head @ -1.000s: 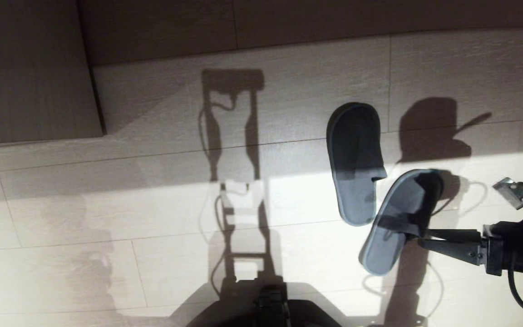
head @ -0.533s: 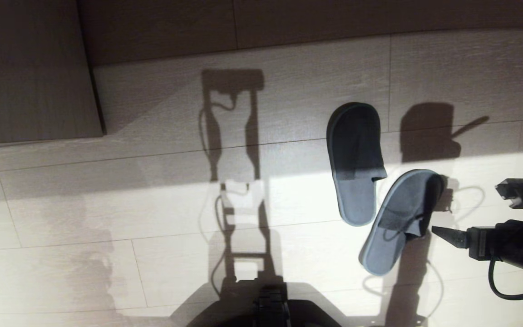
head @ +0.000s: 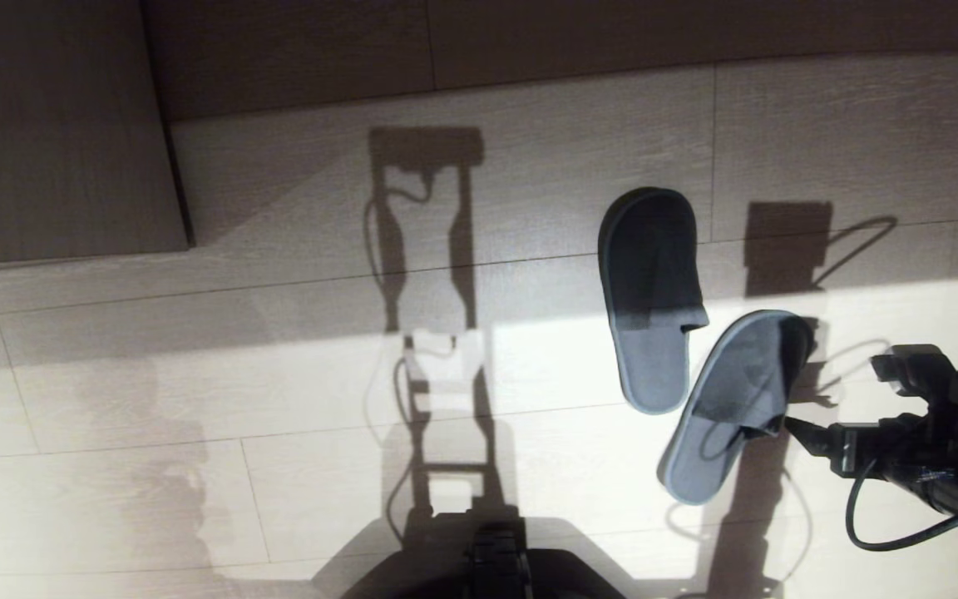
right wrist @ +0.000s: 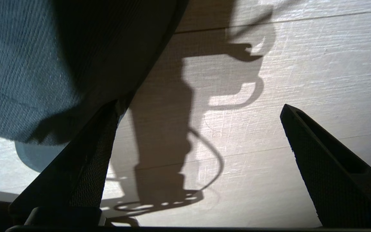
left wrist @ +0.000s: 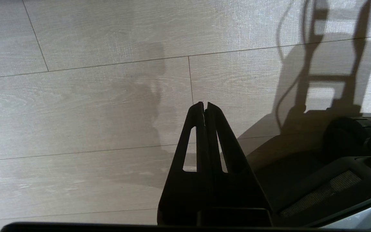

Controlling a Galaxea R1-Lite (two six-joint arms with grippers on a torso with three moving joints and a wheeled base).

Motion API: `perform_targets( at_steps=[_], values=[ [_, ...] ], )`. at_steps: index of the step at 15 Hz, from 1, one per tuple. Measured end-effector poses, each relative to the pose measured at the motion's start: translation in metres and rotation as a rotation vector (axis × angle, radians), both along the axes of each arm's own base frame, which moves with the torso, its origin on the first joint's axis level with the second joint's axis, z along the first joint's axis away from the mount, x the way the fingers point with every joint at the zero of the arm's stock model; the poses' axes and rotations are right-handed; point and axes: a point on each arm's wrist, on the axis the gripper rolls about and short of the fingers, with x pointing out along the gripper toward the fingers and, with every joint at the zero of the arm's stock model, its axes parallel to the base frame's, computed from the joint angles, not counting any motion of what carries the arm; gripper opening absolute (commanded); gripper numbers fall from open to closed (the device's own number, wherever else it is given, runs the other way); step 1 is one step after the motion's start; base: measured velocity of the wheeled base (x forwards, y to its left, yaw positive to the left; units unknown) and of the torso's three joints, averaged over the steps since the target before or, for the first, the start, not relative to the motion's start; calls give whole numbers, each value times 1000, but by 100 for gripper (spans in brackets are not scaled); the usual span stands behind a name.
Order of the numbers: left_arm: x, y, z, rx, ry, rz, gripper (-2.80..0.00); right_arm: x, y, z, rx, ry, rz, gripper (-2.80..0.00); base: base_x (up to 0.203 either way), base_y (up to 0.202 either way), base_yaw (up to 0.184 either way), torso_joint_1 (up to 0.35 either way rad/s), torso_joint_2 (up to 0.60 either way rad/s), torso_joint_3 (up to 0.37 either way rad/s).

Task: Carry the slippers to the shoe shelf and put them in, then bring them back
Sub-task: Place the slippers on the floor

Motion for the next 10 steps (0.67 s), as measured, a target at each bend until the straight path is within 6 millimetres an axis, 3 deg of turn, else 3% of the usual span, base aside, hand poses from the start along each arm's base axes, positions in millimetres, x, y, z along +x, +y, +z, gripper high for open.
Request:
perform_targets(
  at_steps=[4,10],
  values=[
    [0,0,0,-1,0,0,-280,3,0,-6,3,24,9,0,0,0,0,0,0,0],
    [0,0,0,0,0,0,-280,50,-6,-6,-68,-68,74,0,0,0,0,0,0,0]
  ],
)
